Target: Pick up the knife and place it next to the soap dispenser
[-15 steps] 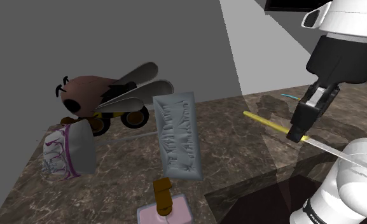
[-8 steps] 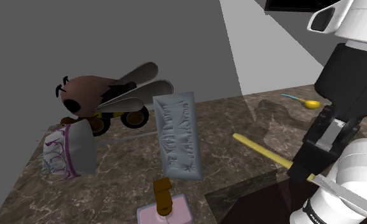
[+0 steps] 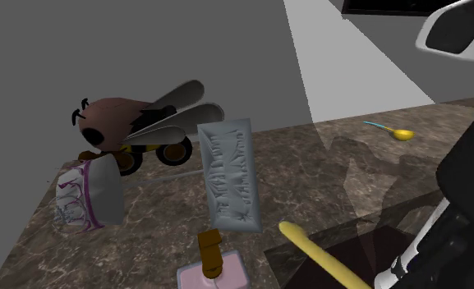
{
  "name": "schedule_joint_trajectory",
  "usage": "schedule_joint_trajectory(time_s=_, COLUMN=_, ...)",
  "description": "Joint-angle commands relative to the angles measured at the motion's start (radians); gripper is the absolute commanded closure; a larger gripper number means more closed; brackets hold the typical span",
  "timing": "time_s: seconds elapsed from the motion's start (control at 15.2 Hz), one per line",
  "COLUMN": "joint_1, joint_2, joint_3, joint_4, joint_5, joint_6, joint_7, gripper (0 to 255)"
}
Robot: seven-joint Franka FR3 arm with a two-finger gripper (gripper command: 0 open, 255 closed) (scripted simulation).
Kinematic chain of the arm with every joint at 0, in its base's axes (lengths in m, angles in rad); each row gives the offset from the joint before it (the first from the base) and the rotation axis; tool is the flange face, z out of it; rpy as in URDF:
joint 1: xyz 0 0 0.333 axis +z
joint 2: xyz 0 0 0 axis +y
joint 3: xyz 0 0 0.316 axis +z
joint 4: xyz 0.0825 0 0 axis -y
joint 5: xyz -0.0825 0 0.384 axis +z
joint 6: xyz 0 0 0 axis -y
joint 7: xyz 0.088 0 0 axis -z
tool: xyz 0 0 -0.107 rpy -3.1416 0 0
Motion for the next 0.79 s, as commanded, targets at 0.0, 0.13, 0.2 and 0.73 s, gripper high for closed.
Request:
schedule_joint_trajectory(time_s=0.0, joint_1=-0.030, joint_2=0.025, joint_3=0.058, joint_4=0.054, joint_5=0.023, joint_6=0.007, joint_7=0.046, gripper=255)
schedule_joint_trajectory(time_s=0.13, joint_1=-0.067, joint_2=0.054, joint_3=0.120, joint_4=0.120, joint_5=0.041, joint_6=0.010, joint_7=0.092, gripper=255)
schedule_joint_trajectory(time_s=0.2, joint_1=-0.089, joint_2=0.068, joint_3=0.153, joint_4=0.155, joint_5=0.050, joint_6=0.012, joint_7=0.116, gripper=255)
schedule_joint_trajectory(time_s=0.73, joint_1=-0.148, joint_2=0.073, joint_3=0.271, joint_4=0.194, joint_5=0.096, joint_6=0.062, joint_7=0.173, gripper=255)
